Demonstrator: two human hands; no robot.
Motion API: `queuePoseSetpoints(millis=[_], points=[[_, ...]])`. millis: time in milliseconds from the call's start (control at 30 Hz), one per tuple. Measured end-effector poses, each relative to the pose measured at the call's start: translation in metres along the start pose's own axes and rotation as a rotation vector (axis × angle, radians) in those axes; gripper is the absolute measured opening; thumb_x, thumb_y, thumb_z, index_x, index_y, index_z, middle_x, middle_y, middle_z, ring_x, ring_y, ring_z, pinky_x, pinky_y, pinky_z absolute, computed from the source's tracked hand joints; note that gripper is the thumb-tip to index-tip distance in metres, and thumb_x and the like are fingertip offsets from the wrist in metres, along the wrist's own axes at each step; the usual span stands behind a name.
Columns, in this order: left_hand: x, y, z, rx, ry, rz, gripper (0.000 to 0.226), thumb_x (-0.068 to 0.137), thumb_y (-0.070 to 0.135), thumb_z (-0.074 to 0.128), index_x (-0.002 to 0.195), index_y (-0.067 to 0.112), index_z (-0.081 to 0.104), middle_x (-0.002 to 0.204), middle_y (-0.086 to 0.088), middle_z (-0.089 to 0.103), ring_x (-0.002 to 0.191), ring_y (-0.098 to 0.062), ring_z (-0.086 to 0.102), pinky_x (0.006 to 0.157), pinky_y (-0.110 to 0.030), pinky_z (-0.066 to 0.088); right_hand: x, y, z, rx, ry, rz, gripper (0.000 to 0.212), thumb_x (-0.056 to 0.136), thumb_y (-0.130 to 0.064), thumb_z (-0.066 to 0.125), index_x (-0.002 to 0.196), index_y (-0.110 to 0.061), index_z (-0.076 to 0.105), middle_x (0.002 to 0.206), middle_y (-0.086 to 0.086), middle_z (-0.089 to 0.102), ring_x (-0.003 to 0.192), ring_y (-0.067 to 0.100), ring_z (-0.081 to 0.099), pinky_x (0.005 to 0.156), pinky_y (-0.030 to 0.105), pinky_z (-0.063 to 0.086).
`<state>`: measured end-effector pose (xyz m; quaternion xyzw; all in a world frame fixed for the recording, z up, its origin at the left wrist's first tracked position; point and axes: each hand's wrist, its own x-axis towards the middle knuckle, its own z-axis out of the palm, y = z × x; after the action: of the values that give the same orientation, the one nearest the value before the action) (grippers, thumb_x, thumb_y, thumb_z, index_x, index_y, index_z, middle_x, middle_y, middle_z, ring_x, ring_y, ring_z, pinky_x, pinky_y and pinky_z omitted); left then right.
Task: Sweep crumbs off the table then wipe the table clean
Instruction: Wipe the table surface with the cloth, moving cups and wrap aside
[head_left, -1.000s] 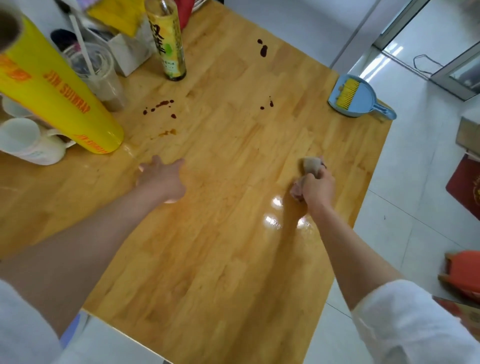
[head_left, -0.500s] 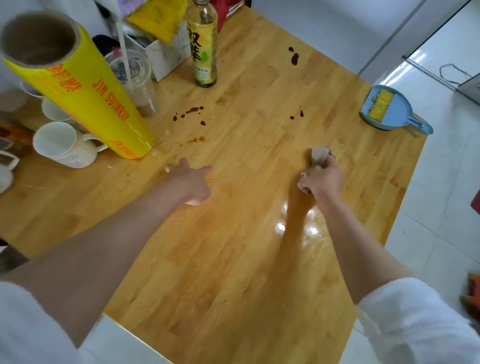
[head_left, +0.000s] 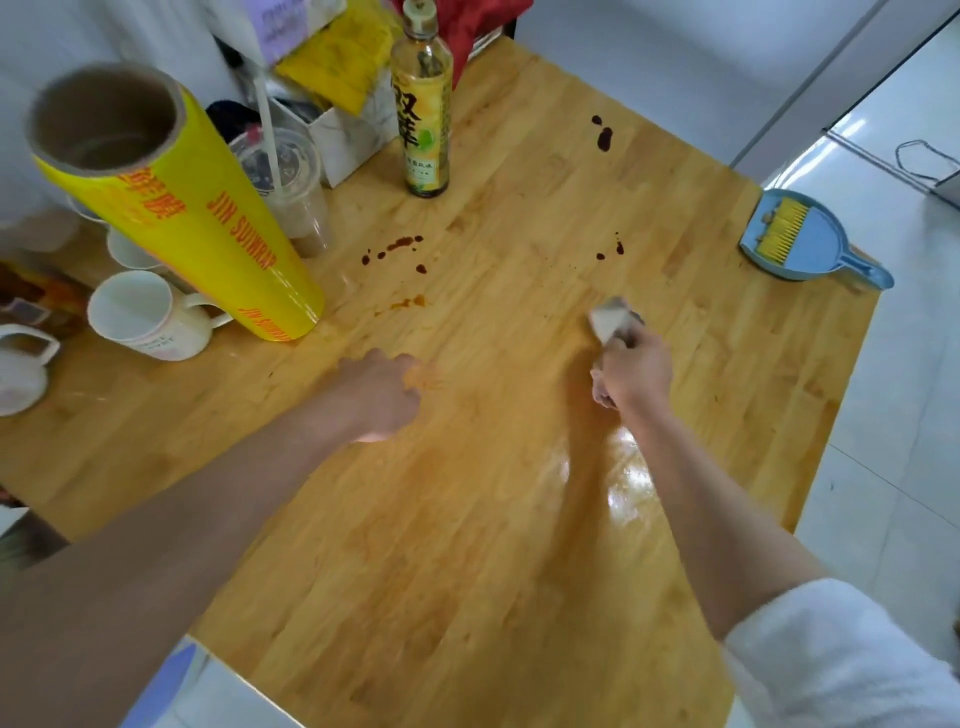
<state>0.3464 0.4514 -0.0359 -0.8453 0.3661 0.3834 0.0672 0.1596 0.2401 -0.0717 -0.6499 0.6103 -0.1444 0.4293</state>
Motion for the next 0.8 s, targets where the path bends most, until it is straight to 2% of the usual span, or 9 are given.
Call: queuePoseSetpoints(millis=[100,200,267,300,433,533,600,700,800], points=[[0.006,-0.022,-0.003,-0.055,0.206,-0.05,0.045,0.101,0.042,0.042,0.142,0.026,0.049,0.139,-0.012,0.05,0.125,-0.034,0.05,0.096,-0.043,0.048,-0.033,-0.012,0.049,-0.296,0.092,-0.259,0.017,0.093,-0.002,0.047,0.084,-0.011,0.057,0.107,0.006,0.062,0.07,0.001,0.048,0.059,0.008,0.039],[0.007,-0.038,-0.005,0.009,0.244,-0.178,0.051,0.096,0.051,0.048,0.138,0.023,0.051,0.131,-0.016,0.046,0.12,-0.039,0.049,0.093,-0.046,0.049,-0.074,-0.015,0.094,-0.413,-0.472,-0.7,0.013,0.092,-0.009,0.053,0.09,-0.01,0.066,0.106,0.008,0.069,0.075,0.018,0.065,0.06,0.034,0.054],[0.005,-0.055,-0.003,0.015,0.255,-0.238,0.056,0.093,0.056,0.051,0.132,0.017,0.053,0.129,-0.016,0.048,0.118,-0.04,0.051,0.092,-0.047,0.05,-0.071,-0.021,0.1,-0.497,-0.848,-0.727,0.018,0.094,-0.016,0.052,0.096,-0.013,0.07,0.107,-0.01,0.071,0.054,0.016,0.064,0.05,0.038,0.053],[0.004,-0.062,-0.002,0.009,0.265,-0.256,0.057,0.092,0.058,0.051,0.129,0.015,0.054,0.128,-0.016,0.049,0.118,-0.039,0.052,0.091,-0.046,0.05,-0.06,-0.026,0.098,-0.507,-0.903,-0.67,0.02,0.095,-0.017,0.052,0.101,-0.014,0.071,0.112,-0.016,0.07,0.046,0.013,0.063,0.043,0.034,0.051],[0.005,-0.091,-0.003,-0.008,0.286,-0.297,0.052,0.093,0.059,0.047,0.117,0.016,0.06,0.123,-0.012,0.06,0.115,-0.034,0.058,0.086,-0.042,0.05,0.009,-0.063,0.099,-0.251,-0.397,-0.37,0.026,0.098,-0.012,0.044,0.112,-0.015,0.065,0.089,0.004,0.074,0.037,0.019,0.061,0.035,0.03,0.047],[0.006,-0.098,-0.008,-0.115,0.377,-0.241,0.045,0.093,0.056,0.048,0.099,0.016,0.068,0.107,-0.009,0.068,0.106,-0.033,0.062,0.083,-0.041,0.054,0.023,-0.084,0.123,-0.211,-0.163,-0.348,0.022,0.092,-0.013,0.038,0.091,-0.017,0.06,0.079,0.004,0.071,0.047,0.018,0.066,0.046,0.037,0.056],[0.003,-0.102,-0.007,-0.124,0.399,-0.181,0.043,0.093,0.057,0.05,0.107,0.02,0.068,0.11,-0.006,0.068,0.109,-0.031,0.062,0.084,-0.04,0.053,-0.001,-0.085,0.148,-0.367,-0.269,-0.572,0.02,0.088,-0.014,0.041,0.08,-0.014,0.06,0.077,0.004,0.073,0.051,0.014,0.064,0.051,0.038,0.055],[-0.006,-0.105,0.001,-0.091,0.356,-0.15,0.035,0.092,0.06,0.05,0.102,0.029,0.064,0.107,0.002,0.065,0.107,-0.024,0.062,0.08,-0.037,0.052,-0.03,-0.08,0.156,-0.516,-0.594,-0.813,0.022,0.091,-0.013,0.046,0.085,-0.011,0.067,0.105,-0.01,0.073,0.041,0.011,0.056,0.041,0.026,0.041],[-0.025,-0.108,0.004,-0.312,0.609,-0.205,0.032,0.089,0.056,0.06,0.084,0.025,0.052,0.087,0.005,0.058,0.085,-0.022,0.06,0.066,-0.036,0.048,-0.008,-0.085,0.14,-0.433,-0.493,-0.647,0.024,0.095,-0.007,0.041,0.088,-0.01,0.064,0.06,-0.005,0.067,0.031,0.018,0.056,0.033,0.027,0.04]])
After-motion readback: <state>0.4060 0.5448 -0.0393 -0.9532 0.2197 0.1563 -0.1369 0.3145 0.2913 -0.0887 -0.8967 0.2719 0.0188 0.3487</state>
